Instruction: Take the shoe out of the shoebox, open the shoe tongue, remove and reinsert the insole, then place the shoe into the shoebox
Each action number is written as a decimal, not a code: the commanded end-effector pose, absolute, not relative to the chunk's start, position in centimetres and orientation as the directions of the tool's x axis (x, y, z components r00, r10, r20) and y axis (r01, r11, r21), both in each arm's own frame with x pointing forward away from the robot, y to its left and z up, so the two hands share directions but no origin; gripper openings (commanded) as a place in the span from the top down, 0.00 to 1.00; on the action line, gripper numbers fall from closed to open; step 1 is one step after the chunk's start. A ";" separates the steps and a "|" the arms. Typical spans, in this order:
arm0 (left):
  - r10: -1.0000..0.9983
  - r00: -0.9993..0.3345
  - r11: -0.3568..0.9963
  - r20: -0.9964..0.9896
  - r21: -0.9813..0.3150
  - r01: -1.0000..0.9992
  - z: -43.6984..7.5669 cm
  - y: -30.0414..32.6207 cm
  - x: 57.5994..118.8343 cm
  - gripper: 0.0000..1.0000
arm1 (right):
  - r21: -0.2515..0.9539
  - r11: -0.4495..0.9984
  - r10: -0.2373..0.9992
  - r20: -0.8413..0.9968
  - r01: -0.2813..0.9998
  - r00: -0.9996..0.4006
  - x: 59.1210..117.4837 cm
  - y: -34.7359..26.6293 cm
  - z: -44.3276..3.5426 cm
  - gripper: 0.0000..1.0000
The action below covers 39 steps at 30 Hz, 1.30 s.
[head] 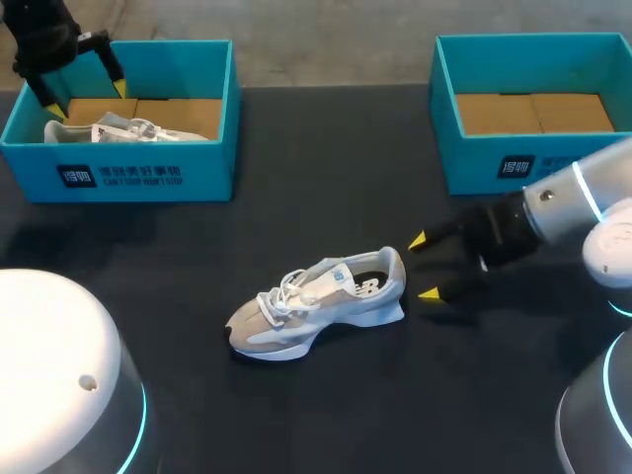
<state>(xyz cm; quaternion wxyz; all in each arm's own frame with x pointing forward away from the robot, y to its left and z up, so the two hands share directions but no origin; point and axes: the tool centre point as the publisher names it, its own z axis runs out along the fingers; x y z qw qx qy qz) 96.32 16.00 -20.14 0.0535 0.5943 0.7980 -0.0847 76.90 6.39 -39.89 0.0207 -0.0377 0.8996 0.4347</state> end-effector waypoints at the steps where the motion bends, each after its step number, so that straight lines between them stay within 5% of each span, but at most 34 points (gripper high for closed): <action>1: 0.940 -0.287 0.278 -0.186 -0.071 0.958 -20.1 16.0 96.3 0.00 | 0.779 0.621 -0.071 -0.057 -0.088 -0.996 77.4 7.4 -40.1 0.00; 39: 0.940 -0.287 0.278 -0.186 -0.071 0.958 -20.1 16.0 96.3 0.00 | 0.810 0.576 -0.187 -0.005 -0.114 -0.982 75.3 13.5 -41.7 0.00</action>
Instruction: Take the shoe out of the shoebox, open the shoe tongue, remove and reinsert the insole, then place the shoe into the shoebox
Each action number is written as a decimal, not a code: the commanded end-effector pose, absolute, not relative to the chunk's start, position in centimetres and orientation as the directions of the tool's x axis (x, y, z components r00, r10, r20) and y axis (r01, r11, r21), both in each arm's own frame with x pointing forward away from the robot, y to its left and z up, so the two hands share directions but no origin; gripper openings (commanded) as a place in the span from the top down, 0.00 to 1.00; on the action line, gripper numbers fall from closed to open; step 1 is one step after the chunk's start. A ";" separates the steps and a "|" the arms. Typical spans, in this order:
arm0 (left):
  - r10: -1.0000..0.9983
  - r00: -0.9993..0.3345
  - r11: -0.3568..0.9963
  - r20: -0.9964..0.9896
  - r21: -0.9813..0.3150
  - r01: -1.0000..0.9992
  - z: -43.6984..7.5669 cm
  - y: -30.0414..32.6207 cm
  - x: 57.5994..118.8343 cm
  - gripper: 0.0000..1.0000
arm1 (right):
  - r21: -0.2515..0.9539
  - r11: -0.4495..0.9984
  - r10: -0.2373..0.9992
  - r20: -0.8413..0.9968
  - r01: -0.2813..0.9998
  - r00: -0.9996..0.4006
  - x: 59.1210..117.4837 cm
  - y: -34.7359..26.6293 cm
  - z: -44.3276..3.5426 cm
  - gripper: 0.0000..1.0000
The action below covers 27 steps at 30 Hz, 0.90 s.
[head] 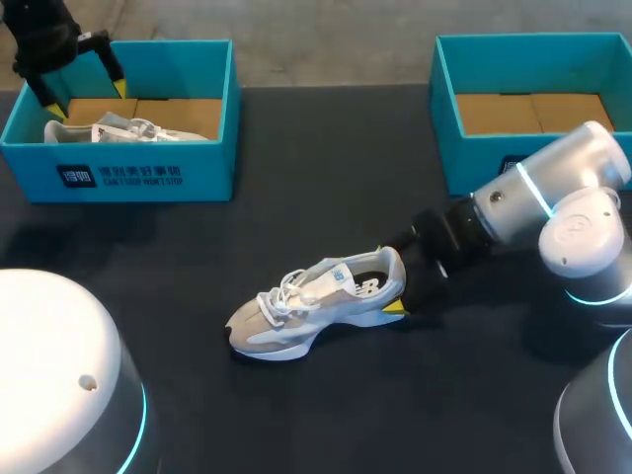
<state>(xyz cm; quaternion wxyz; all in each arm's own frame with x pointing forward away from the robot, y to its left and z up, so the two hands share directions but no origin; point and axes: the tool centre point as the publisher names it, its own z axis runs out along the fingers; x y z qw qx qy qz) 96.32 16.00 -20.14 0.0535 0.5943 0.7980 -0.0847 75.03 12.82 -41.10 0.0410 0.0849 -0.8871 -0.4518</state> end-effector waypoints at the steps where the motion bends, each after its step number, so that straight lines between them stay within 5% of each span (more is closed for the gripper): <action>1: 0.940 -0.287 0.278 -0.186 -0.071 0.958 -20.1 16.0 96.3 0.00 | 0.810 0.575 -0.187 -0.005 -0.113 -0.982 75.4 13.5 -41.8 0.00; 11: 0.940 -0.287 0.278 -0.186 -0.071 0.958 -20.1 16.0 96.3 0.00 | 0.816 0.568 -0.174 -0.009 -0.108 -0.985 75.3 13.9 -42.2 0.00; 12: 0.940 -0.287 0.278 -0.186 -0.071 0.958 -20.1 16.0 96.3 0.00 | 0.817 0.567 -0.173 -0.010 -0.108 -0.985 75.3 13.9 -42.2 0.46; 16: 0.940 -0.287 0.278 -0.186 -0.071 0.958 -20.1 16.0 96.3 0.00 | 0.816 0.567 -0.166 -0.013 -0.106 -0.986 75.1 13.7 -42.2 1.00; 27: 0.940 -0.287 0.278 -0.186 -0.071 0.958 -20.1 16.0 96.3 0.00 | 0.812 0.577 -0.083 -0.046 -0.086 -0.995 75.1 11.3 -41.3 1.00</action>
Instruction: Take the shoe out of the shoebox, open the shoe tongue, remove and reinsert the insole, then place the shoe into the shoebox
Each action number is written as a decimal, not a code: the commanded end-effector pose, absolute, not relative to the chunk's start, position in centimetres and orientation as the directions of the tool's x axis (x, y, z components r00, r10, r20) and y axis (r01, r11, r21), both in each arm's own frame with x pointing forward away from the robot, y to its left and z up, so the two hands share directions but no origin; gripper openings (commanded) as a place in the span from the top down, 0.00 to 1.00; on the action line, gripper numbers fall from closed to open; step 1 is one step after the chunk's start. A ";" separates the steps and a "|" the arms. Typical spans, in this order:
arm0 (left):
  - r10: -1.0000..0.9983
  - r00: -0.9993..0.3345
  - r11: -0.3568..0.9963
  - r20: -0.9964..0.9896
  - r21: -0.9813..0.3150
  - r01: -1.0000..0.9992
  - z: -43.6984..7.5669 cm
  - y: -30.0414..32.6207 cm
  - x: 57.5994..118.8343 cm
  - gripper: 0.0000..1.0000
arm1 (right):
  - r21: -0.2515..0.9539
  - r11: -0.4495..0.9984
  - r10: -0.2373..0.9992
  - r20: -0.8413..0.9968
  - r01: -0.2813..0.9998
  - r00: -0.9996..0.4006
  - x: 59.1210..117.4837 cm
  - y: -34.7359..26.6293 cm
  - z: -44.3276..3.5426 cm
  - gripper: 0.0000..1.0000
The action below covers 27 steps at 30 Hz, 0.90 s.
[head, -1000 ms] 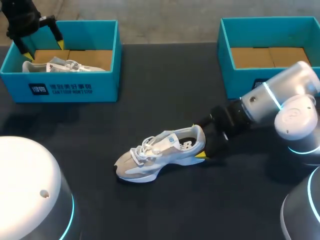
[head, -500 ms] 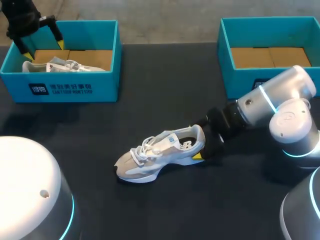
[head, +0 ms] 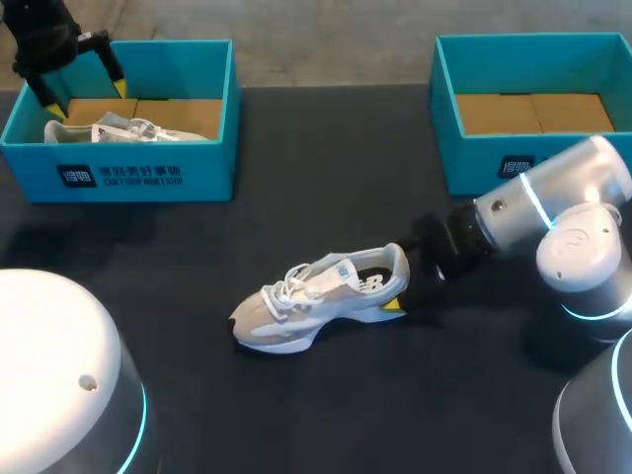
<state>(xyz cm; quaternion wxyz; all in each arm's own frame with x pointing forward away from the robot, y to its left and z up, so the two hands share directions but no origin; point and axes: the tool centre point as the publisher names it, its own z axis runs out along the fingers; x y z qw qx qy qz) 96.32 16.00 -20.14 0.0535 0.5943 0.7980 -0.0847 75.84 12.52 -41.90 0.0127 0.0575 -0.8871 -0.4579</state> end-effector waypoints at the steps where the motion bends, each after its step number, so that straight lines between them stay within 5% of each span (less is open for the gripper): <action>1: 0.940 -0.287 0.278 -0.186 -0.071 0.958 -20.1 16.0 96.3 0.00 | 0.812 0.578 -0.071 -0.049 -0.081 -0.996 75.1 11.0 -41.2 1.00; 27: 0.940 -0.287 0.278 -0.186 -0.071 0.958 -20.1 16.0 96.3 0.00 | 0.824 0.567 0.028 -0.046 -0.022 -0.999 73.4 9.2 -41.7 1.00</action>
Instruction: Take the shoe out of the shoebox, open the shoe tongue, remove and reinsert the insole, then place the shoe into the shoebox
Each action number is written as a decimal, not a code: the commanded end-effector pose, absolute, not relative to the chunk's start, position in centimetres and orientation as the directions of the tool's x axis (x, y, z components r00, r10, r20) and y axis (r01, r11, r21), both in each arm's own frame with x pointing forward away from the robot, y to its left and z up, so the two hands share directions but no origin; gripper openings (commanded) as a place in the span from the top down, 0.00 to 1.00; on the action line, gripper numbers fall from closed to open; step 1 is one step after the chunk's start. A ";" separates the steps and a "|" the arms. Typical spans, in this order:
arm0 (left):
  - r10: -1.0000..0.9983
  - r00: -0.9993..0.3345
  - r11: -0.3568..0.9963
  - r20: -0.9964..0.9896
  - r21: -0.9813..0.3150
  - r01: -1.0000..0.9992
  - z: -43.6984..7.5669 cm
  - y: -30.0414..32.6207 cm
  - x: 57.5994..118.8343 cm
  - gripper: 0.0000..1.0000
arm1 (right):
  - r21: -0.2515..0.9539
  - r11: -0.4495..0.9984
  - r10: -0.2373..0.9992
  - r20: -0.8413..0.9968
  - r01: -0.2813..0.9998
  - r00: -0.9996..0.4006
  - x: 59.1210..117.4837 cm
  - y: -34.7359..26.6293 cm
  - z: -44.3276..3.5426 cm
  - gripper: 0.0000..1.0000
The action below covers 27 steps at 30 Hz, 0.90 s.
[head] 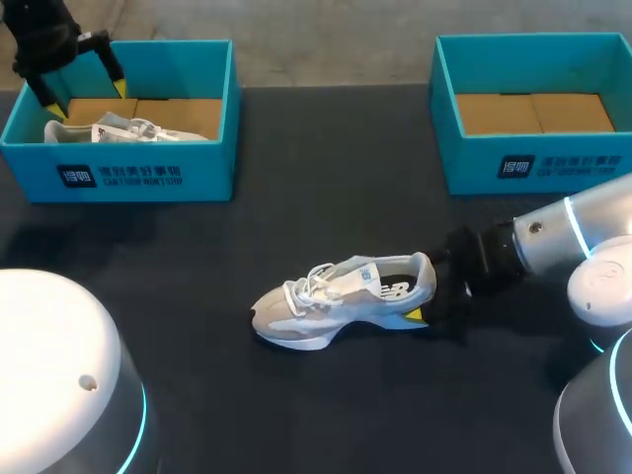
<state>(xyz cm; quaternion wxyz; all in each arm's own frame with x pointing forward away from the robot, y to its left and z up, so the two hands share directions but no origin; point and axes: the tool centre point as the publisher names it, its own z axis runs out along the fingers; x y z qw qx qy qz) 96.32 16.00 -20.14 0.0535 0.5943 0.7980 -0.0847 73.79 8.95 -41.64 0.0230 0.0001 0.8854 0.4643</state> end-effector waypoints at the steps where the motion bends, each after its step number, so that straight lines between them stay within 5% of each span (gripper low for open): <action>1: 0.940 -0.287 0.278 -0.186 -0.071 0.958 -20.1 16.0 96.3 0.00 | 0.824 0.566 0.028 -0.046 -0.022 -0.999 73.3 9.4 -41.7 1.00; 27: 0.940 -0.287 0.278 -0.186 -0.071 0.958 -20.1 16.0 96.3 0.00 | 0.820 0.572 0.089 -0.058 0.003 -0.994 73.3 9.9 -41.9 1.00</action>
